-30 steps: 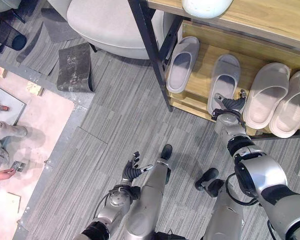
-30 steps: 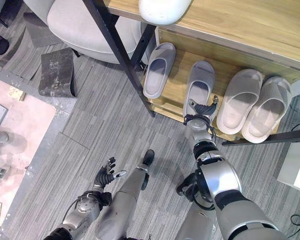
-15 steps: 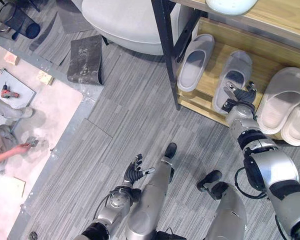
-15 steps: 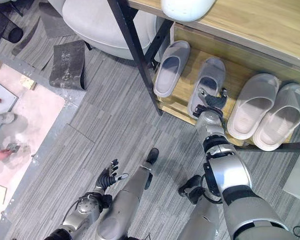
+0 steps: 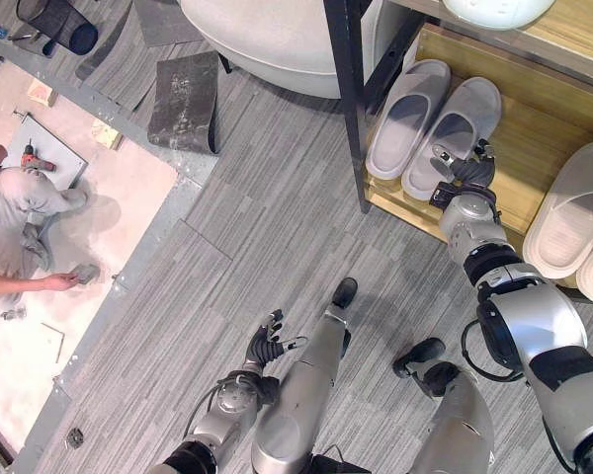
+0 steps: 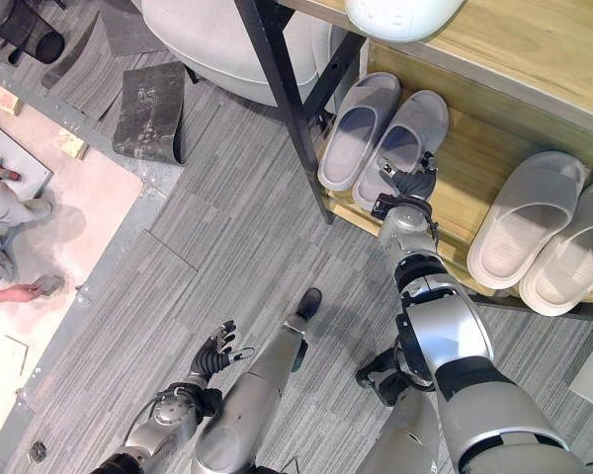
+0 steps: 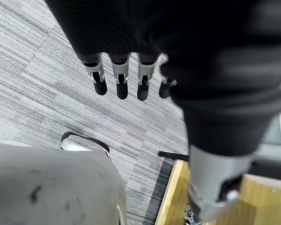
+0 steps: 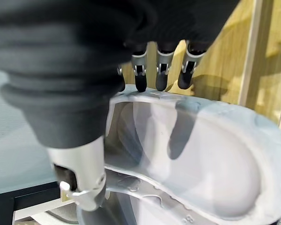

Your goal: Arrange the slippers neatly on the shoe rack.

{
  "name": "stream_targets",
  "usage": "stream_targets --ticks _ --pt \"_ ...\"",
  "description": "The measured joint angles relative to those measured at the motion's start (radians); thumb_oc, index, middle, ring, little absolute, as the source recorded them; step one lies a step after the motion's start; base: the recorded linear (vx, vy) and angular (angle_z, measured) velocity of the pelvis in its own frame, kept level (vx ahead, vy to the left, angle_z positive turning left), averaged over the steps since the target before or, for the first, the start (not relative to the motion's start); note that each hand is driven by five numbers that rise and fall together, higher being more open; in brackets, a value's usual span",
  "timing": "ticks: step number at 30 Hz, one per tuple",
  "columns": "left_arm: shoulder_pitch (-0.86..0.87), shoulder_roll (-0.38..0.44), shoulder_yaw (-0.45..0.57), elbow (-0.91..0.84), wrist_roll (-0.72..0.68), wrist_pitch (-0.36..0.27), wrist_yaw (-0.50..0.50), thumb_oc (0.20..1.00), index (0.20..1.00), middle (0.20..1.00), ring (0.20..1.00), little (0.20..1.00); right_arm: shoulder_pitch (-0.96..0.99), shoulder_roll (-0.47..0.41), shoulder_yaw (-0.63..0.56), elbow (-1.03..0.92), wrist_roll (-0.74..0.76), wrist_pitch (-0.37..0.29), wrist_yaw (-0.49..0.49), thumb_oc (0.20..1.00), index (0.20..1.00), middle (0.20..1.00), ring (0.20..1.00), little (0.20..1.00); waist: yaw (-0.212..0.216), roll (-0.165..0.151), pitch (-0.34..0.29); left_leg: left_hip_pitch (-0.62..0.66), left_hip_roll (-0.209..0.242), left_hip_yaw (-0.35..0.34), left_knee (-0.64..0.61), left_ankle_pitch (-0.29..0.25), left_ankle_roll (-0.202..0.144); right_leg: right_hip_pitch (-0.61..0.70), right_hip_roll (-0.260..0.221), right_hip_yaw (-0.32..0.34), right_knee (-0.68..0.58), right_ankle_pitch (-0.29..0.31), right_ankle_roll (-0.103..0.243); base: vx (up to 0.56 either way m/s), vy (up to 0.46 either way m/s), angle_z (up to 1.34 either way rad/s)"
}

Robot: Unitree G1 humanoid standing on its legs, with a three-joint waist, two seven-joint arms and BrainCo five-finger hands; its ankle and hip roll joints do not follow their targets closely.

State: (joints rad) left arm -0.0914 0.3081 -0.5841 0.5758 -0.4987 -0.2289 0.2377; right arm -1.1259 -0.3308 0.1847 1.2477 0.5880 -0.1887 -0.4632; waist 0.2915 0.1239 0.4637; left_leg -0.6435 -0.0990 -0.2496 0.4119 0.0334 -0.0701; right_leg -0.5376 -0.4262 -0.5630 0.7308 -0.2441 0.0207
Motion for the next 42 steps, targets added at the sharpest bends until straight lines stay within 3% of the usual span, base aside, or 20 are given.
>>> stream_targets --ticks 3,5,9,10,12,14,16,20,23,28,30,35,40,42 --pt "0.001 -0.002 0.008 0.024 0.001 0.000 0.000 1.000 1.000 1.000 1.000 1.000 0.067 0.025 0.003 -0.044 -0.011 0.002 -0.007 1.000 1.000 1.000 1.000 1.000 -0.015 -0.002 -0.001 0.060 0.015 -0.009 -0.043 0.011 0.000 0.058 0.020 -0.011 -0.044 0.007 0.003 0.00 0.000 -0.02" --pt "0.010 -0.006 0.024 0.022 0.002 0.001 0.001 1.000 1.000 1.000 1.000 1.000 0.131 0.046 0.015 -0.121 -0.101 0.003 -0.018 1.000 1.000 1.000 1.000 1.000 -0.023 -0.004 -0.005 0.093 0.028 -0.002 -0.089 0.023 0.010 0.084 0.040 -0.013 -0.084 0.013 0.005 0.02 0.010 -0.13" --pt "0.007 -0.010 0.041 0.017 0.004 0.004 0.001 1.000 1.000 1.000 1.000 1.000 0.235 0.126 0.013 -0.196 -0.180 0.028 -0.045 1.000 1.000 1.000 1.000 1.000 -0.073 -0.024 -0.017 0.145 0.051 0.019 -0.146 0.043 0.006 0.113 0.065 0.003 -0.139 0.047 0.017 0.09 0.024 -0.20" --pt "0.020 -0.022 0.072 0.010 0.004 0.011 0.003 1.000 1.000 1.000 1.000 1.000 0.325 0.140 0.011 -0.301 -0.211 0.026 -0.052 1.000 1.000 1.000 1.000 1.000 -0.063 -0.029 -0.020 0.182 0.065 0.038 -0.180 0.053 0.007 0.143 0.089 0.009 -0.183 0.066 0.020 0.06 -0.002 -0.45" --pt "0.045 -0.023 0.091 -0.002 0.004 0.020 0.009 1.000 1.000 1.000 1.000 1.000 0.447 0.177 0.047 -0.345 -0.270 0.035 -0.049 1.000 1.000 1.000 1.000 1.000 -0.085 -0.044 -0.032 0.254 0.086 0.063 -0.217 0.053 0.008 0.207 0.120 0.021 -0.250 0.090 0.033 0.07 -0.007 -0.46" --pt "0.083 -0.021 0.108 -0.013 0.004 0.019 0.007 1.000 1.000 1.000 1.000 1.000 0.559 0.213 0.058 -0.344 -0.295 0.062 -0.049 1.000 1.000 1.000 1.000 1.000 -0.111 -0.079 -0.100 0.287 0.096 0.097 -0.253 0.049 0.013 0.221 0.138 0.046 -0.296 0.107 0.041 0.08 -0.038 -0.41" --pt "0.083 -0.021 0.115 -0.016 0.005 0.025 0.002 1.000 1.000 1.000 1.000 1.000 0.638 0.208 0.059 -0.368 -0.314 0.063 -0.042 1.000 1.000 1.000 1.000 1.000 -0.127 -0.083 -0.117 0.328 0.111 0.101 -0.286 0.056 0.015 0.266 0.154 0.041 -0.345 0.131 0.036 0.00 0.008 -0.18" --pt "0.105 -0.019 0.139 -0.022 0.010 0.040 -0.011 1.000 1.000 1.000 1.000 1.000 0.848 0.183 0.081 -0.479 -0.298 0.065 0.049 1.000 1.000 1.000 1.000 1.000 -0.153 -0.086 -0.181 0.404 0.131 0.126 -0.345 0.060 0.017 0.342 0.195 0.043 -0.448 0.167 0.053 0.07 -0.051 -0.16" --pt "0.139 -0.008 0.168 -0.063 0.047 0.047 -0.050 1.000 1.000 1.000 1.000 1.000 1.024 0.115 0.153 -0.649 -0.271 0.056 0.194 1.000 1.000 1.000 1.000 1.000 -0.161 -0.082 -0.235 0.463 0.142 0.130 -0.401 0.070 0.016 0.416 0.227 0.039 -0.549 0.201 0.064 0.04 -0.043 -0.09" --pt "0.143 0.019 0.163 -0.090 0.091 0.063 -0.122 1.000 1.000 1.000 1.000 1.000 1.156 0.020 0.175 -0.689 -0.275 0.059 0.359 1.000 1.000 1.000 1.000 1.000 -0.188 -0.088 -0.288 0.518 0.150 0.147 -0.441 0.073 0.014 0.478 0.247 0.040 -0.633 0.233 0.075 0.06 -0.036 -0.07" --pt "0.147 0.035 0.132 -0.094 0.139 0.070 -0.161 1.000 1.000 1.000 1.000 1.000 1.223 -0.020 0.175 -0.669 -0.325 0.063 0.422 1.000 1.000 1.000 1.000 1.000 -0.204 -0.089 -0.320 0.554 0.148 0.154 -0.464 0.072 0.013 0.507 0.252 0.045 -0.666 0.241 0.081 0.04 -0.018 -0.08" --pt "0.101 0.046 0.047 -0.093 0.248 0.088 -0.218 1.000 1.000 1.000 1.000 1.000 1.279 -0.030 0.139 -0.581 -0.434 0.070 0.452 1.000 1.000 1.000 1.000 1.000 -0.253 -0.092 -0.356 0.584 0.149 0.193 -0.485 0.073 0.014 0.537 0.268 0.075 -0.740 0.286 0.084 0.03 0.013 -0.24" --pt "-0.075 0.036 -0.170 -0.108 0.459 0.117 -0.283 1.000 1.000 1.000 1.000 1.000 1.191 0.008 0.034 -0.289 -0.441 0.098 0.412 1.000 1.000 1.000 1.000 1.000 -0.309 -0.074 -0.380 0.596 0.146 0.259 -0.491 0.070 0.016 0.550 0.278 0.132 -0.819 0.345 0.084 0.03 0.018 -0.34" --pt "-0.158 0.040 -0.243 -0.212 0.483 0.123 -0.322 1.000 1.000 1.000 1.000 1.000 1.175 0.019 0.007 -0.248 -0.409 0.105 0.398 1.000 1.000 1.000 1.000 1.000 -0.324 -0.062 -0.387 0.600 0.149 0.267 -0.492 0.070 0.016 0.548 0.278 0.148 -0.819 0.350 0.083 0.01 0.016 -0.22"
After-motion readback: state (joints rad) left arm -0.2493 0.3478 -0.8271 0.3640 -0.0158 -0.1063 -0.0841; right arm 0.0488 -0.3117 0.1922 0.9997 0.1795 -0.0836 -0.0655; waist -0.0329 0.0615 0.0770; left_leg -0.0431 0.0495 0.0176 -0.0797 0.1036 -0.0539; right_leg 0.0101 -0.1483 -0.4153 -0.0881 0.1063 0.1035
